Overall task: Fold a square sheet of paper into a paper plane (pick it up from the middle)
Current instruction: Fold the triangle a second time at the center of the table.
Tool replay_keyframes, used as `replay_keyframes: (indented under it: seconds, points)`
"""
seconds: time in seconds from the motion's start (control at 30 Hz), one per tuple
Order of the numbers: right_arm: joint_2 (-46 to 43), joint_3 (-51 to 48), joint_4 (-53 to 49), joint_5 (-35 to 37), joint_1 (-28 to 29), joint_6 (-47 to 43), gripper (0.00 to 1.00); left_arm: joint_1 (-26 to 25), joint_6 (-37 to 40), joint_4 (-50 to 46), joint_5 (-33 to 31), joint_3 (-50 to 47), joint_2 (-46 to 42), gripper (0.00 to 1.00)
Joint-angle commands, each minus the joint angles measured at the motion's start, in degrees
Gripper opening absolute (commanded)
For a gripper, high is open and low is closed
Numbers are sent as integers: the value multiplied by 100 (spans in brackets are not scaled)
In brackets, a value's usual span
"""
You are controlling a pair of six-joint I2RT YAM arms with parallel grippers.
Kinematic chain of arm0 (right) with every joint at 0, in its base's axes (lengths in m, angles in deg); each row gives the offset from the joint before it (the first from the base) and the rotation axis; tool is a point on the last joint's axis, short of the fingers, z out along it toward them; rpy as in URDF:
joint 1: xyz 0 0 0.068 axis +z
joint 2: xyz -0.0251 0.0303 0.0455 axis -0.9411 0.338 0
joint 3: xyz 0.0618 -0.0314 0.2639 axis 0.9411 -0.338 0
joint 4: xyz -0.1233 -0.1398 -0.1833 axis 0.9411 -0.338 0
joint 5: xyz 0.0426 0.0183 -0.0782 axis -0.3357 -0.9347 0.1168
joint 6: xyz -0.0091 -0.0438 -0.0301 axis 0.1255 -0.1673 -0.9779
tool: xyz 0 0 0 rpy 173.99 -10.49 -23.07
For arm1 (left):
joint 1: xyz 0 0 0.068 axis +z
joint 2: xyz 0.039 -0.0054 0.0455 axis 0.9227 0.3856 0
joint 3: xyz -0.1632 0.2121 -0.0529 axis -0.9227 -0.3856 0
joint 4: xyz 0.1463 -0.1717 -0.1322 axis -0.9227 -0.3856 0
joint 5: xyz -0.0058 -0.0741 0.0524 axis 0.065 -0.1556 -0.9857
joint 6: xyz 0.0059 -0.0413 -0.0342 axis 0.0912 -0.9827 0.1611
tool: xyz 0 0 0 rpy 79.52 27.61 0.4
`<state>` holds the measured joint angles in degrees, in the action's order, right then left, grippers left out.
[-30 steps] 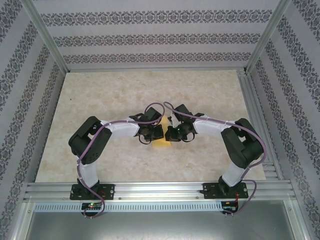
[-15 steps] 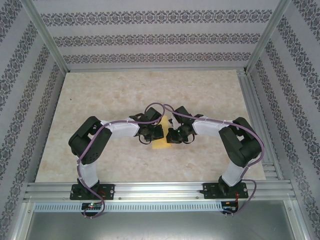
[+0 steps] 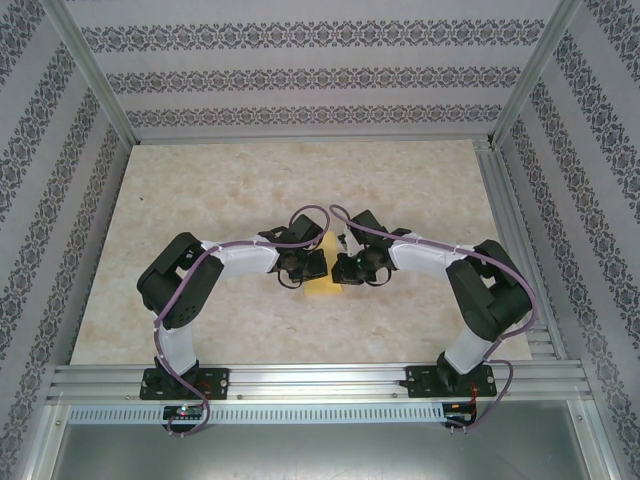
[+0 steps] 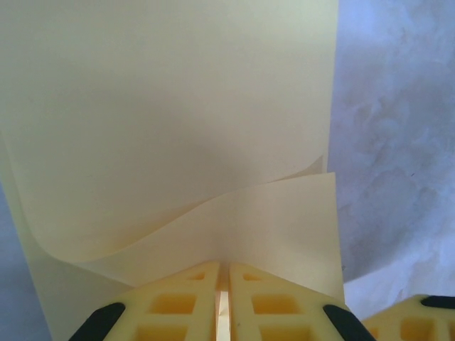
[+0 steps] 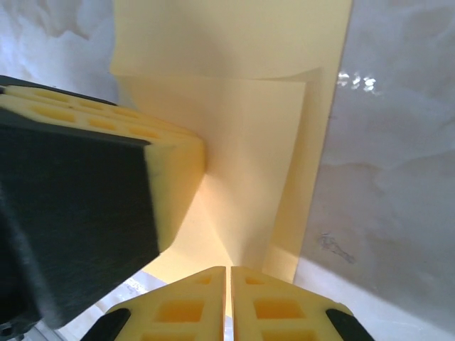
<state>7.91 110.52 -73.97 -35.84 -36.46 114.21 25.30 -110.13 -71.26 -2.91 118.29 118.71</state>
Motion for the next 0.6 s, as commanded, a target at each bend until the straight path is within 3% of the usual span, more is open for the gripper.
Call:
replay_keyframes:
  seconds: [0.0,0.57]
  points:
    - [47,-47,98,-129,91,58,11,54,95,-52,-11,-27,113,13]
    - [399,-274,63,73,155,139,10,54,101,-48,-12,-29,100,13]
